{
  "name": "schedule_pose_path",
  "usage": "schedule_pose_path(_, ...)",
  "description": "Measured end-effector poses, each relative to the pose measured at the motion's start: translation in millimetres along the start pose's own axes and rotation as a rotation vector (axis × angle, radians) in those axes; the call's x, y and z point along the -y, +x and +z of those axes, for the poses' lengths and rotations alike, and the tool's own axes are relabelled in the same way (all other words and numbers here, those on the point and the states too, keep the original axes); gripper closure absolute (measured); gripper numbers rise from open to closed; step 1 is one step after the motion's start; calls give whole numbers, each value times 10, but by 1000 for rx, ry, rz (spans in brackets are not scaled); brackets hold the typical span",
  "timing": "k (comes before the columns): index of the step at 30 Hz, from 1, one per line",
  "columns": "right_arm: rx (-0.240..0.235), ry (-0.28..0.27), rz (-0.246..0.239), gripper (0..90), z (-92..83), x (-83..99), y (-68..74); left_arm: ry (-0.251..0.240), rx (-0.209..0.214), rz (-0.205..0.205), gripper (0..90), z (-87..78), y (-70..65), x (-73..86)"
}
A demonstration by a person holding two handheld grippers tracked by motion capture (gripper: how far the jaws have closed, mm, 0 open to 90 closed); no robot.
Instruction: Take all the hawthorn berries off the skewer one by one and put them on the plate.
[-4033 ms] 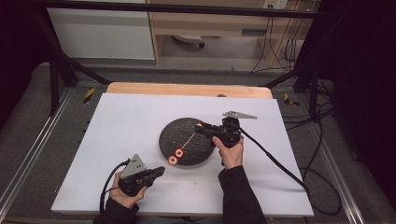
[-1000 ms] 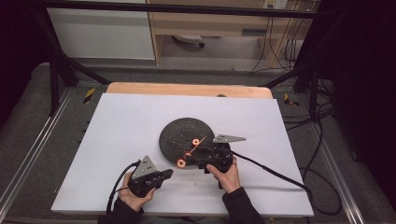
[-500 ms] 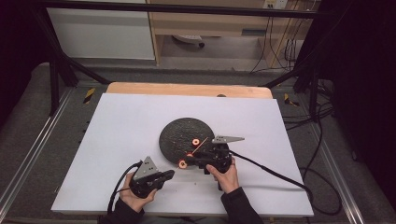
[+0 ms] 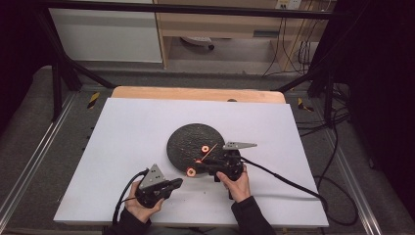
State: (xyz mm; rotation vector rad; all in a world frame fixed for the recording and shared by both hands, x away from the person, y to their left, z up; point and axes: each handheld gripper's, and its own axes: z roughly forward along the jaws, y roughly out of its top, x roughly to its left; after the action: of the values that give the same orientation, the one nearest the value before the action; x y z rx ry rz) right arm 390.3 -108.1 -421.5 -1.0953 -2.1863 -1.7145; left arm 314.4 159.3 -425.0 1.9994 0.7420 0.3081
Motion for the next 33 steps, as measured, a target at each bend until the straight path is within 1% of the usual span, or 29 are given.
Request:
schedule_pose_path(11,19,-36,-5,626,-97,-128,-13,-18,-1,-2,883,-40,8,-10)
schedule_pose_path(22,37,-50,-12,627,-162,-224,-48,-25,-6,-3,883,-59,14,-11)
schedule_pose_path(33,69,-70,-16,628,-261,-354,-90,-30,-6,-3,883,-72,21,-8)
